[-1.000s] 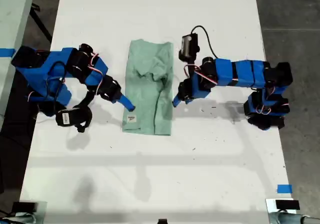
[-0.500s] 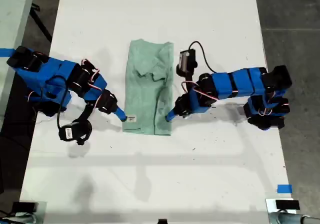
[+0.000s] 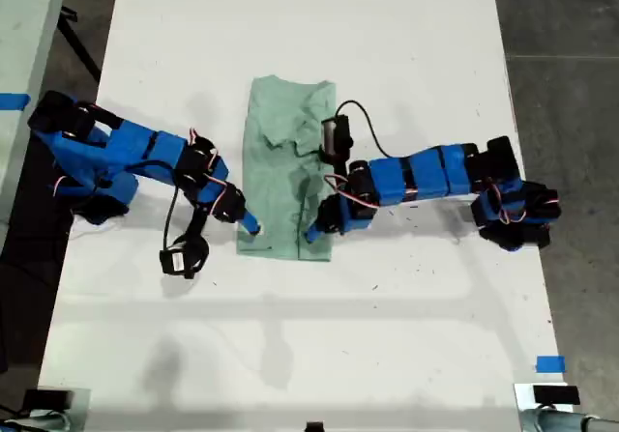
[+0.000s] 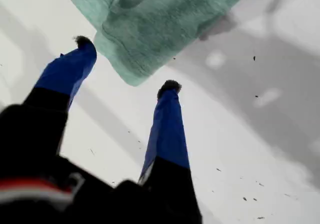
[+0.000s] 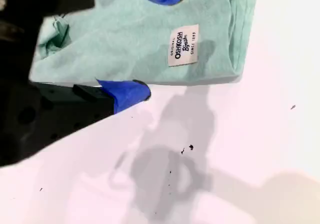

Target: Fold t-shirt

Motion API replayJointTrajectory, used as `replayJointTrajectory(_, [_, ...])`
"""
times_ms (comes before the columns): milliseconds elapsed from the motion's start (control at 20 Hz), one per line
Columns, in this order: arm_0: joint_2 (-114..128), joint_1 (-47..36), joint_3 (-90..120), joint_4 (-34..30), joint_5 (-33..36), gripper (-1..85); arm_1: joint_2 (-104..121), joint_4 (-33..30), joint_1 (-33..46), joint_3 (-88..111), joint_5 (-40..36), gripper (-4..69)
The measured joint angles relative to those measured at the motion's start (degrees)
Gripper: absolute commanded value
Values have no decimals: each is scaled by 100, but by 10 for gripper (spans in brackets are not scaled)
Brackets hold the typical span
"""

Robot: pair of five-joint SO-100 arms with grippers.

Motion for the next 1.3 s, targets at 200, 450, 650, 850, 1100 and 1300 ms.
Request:
replayJointTrajectory(200, [-650, 18, 0, -431, -9, 318, -853, -176, 0, -343, 35, 287])
replayJointTrajectory(450, [-1450, 193, -97, -958, -290, 250, -1380, -501, -44, -563, 141, 231])
replayJointTrajectory(650, [-2153, 281, -853, -976, -563, 0, -1819, -642, -132, -1151, 264, 40])
replayJointTrajectory(850, [-2276, 246, -1002, -905, -694, 0, -1898, -668, -176, -1169, 396, -11])
replayJointTrajectory(1100, [-2013, 483, -1318, -378, -624, 0, -1485, -229, -211, -1046, 396, -11])
replayJointTrajectory(1300, [-1239, 940, -1397, -141, -615, -1, -721, 105, -562, -1046, 668, -11])
